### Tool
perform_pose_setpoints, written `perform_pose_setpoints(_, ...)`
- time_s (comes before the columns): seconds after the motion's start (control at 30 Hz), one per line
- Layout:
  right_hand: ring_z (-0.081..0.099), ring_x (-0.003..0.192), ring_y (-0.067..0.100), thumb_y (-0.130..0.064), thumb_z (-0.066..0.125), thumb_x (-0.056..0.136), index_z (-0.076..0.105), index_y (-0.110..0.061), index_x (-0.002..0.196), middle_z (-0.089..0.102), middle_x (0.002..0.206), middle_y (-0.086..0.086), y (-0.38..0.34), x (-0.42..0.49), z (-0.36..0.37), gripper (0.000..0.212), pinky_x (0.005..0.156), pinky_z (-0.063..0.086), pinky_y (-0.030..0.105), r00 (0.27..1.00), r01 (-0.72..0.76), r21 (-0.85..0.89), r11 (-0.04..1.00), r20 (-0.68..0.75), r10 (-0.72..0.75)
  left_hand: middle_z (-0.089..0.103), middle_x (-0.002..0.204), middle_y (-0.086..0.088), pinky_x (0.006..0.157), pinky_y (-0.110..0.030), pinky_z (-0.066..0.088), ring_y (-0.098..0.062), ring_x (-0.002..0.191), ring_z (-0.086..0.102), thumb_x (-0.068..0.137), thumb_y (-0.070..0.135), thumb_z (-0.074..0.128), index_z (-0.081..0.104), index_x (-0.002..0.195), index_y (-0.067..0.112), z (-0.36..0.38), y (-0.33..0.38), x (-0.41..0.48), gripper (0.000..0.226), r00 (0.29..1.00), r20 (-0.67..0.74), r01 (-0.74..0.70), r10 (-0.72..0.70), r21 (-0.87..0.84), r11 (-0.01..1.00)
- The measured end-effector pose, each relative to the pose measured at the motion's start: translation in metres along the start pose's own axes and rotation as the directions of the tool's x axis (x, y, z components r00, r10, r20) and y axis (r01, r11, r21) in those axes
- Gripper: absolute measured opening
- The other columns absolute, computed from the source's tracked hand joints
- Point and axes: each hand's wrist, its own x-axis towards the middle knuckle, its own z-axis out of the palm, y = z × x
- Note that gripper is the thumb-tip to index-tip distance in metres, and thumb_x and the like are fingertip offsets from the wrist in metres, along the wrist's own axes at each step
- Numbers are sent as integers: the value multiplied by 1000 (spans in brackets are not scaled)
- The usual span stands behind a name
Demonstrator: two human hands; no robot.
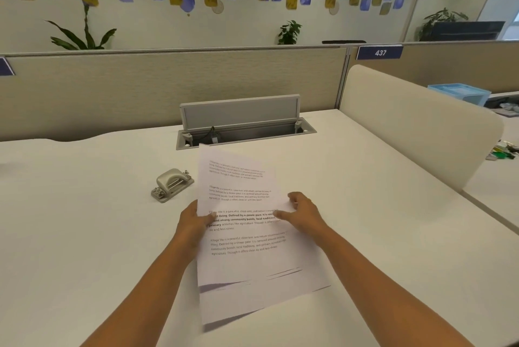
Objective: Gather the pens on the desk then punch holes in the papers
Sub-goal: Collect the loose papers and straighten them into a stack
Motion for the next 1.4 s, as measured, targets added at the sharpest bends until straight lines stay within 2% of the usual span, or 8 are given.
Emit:
perform_pose_setpoints(0.2,53,119,23,-30,72,79,41,-8,133,52,132,8,-2,1,-19,66,98,43,31,997,-78,385,920,6,82,72,95,-6,61,-37,57,-25,77,71,84,-4,59,60,107,19,1,18,-6,33,989,102,-96,110,-132,987)
perform_pose_setpoints(0.3,64,103,25,-25,68,82,54,-8,122,64,121,11,-12,-3,-26,46,81,54,35,993,-78,605,792,119,7,72,97,-8,60,-36,58,-23,76,72,83,-3,58,62,109,16,3,28,-9,33,971,165,-138,171,-193,971)
perform_pose_setpoints(0.37,68,93,24,-20,67,82,62,-8,111,68,114,13,-21,-4,-27,31,76,56,33,995,10,653,757,65,-69,71,98,-9,60,-36,59,-22,75,72,84,-2,57,59,113,13,4,36,-11,33,965,166,-168,205,-210,963)
perform_pose_setpoints(0.57,71,79,17,-18,66,84,65,-16,97,72,96,5,-59,-5,-32,14,64,58,27,959,282,651,705,-199,-200,69,101,-9,67,-36,61,-18,75,71,87,2,54,58,115,12,2,73,-15,30,933,99,-320,345,-209,924)
perform_pose_setpoints(0.8,69,83,22,-17,66,84,62,-3,109,70,100,8,-94,-7,-46,29,72,58,33,896,443,662,605,-319,-308,70,98,-6,73,-41,57,-26,86,68,86,11,56,63,98,17,-1,111,-13,15,854,116,-476,507,-218,852)
perform_pose_setpoints(0.97,69,82,24,-19,68,82,63,-6,107,71,97,6,-78,-9,-33,28,69,60,31,922,387,659,645,-277,-270,72,99,-2,72,-34,57,-25,92,68,75,18,68,66,102,16,-1,82,-12,28,890,76,-436,450,-150,887)
perform_pose_setpoints(1.13,68,83,26,-19,69,81,64,-10,103,71,95,6,-59,-11,-17,23,65,60,29,946,323,662,677,-235,-221,74,81,7,72,-36,53,-22,83,67,80,9,66,67,88,21,8,62,-11,15,935,12,-350,356,-143,926)
perform_pose_setpoints(1.4,68,78,22,-21,69,81,65,-11,100,71,93,3,-76,-9,-32,22,64,58,28,927,375,637,673,-271,-260,70,100,-9,79,-42,54,-28,89,67,80,11,66,65,102,14,6,86,-14,22,901,52,-426,431,-89,900)
